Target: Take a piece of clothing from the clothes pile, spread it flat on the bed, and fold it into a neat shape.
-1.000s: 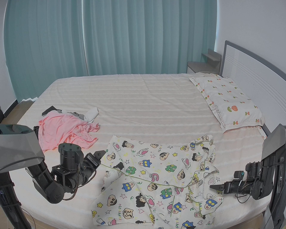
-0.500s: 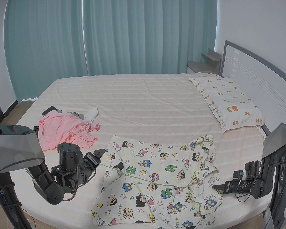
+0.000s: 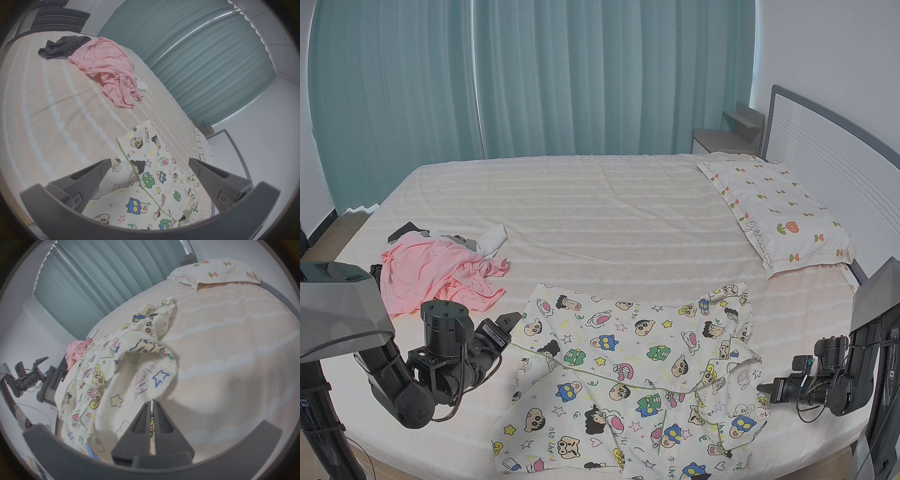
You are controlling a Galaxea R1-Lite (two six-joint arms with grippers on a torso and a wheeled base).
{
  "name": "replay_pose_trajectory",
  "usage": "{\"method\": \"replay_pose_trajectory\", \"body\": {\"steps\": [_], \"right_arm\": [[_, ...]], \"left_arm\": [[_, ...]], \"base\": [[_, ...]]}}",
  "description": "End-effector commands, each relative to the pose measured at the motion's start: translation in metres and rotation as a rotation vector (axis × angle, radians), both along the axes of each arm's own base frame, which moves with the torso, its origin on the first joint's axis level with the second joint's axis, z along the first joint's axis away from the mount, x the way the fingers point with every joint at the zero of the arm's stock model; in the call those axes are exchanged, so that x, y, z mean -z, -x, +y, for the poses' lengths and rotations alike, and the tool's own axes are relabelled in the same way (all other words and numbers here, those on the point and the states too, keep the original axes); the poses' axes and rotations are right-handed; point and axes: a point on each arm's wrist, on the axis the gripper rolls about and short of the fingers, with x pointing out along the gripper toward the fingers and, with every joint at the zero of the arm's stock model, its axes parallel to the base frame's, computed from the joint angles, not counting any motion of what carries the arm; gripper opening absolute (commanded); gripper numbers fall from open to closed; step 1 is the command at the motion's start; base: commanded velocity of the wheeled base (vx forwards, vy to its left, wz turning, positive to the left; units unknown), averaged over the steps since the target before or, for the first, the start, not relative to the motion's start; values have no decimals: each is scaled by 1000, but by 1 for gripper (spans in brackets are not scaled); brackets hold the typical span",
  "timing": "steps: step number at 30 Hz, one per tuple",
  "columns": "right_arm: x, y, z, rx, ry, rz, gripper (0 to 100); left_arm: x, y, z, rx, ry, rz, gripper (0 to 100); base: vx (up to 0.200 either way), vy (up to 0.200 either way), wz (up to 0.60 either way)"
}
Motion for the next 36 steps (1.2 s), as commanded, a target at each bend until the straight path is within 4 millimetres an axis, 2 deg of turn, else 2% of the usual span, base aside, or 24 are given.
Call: {"method": "replay_pose_trajectory", "body": {"steps": [1,16,27,36], "right_arm": [[-3,0,-10,54,19,-34,0],[-21,-7,-42,175,48,-135,0],[-18,-24,-77,276,59,-145,0],[-14,-32,-85,339,109,-154,0]], "left_arm": [[1,0,0,-1,-2,3,100],[2,0,0,-9,-9,4,100],[6,0,-1,-11,-33,13,100],[13,2,-3,3,-43,39,100]], "base": [[0,0,0],[0,0,0],[0,0,0],[0,0,0]]}}
